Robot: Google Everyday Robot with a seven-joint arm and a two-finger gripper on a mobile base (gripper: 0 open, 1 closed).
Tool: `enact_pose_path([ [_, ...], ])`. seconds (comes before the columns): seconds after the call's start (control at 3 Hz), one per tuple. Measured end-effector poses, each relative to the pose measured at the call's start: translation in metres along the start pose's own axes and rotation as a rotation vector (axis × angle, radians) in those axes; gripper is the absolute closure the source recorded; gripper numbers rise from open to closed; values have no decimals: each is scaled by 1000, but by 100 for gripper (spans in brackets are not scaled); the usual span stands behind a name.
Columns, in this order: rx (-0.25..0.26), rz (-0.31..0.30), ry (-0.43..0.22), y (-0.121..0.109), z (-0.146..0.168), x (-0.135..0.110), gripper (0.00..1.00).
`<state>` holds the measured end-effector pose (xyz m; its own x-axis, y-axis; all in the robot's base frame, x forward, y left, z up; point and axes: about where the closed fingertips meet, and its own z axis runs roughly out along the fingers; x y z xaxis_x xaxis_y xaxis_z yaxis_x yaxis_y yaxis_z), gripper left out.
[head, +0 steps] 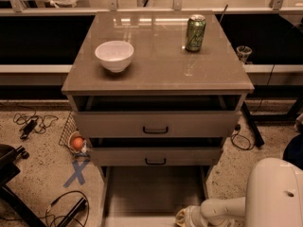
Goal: Open bottom drawer
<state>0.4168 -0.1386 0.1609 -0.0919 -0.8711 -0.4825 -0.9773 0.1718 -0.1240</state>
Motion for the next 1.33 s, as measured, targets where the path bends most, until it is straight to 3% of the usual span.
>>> enact_pose_path([
  [1.0,-6,0,-3,3,3,-2,4],
  [1.33,-7,0,-4,3,3,-2,0],
])
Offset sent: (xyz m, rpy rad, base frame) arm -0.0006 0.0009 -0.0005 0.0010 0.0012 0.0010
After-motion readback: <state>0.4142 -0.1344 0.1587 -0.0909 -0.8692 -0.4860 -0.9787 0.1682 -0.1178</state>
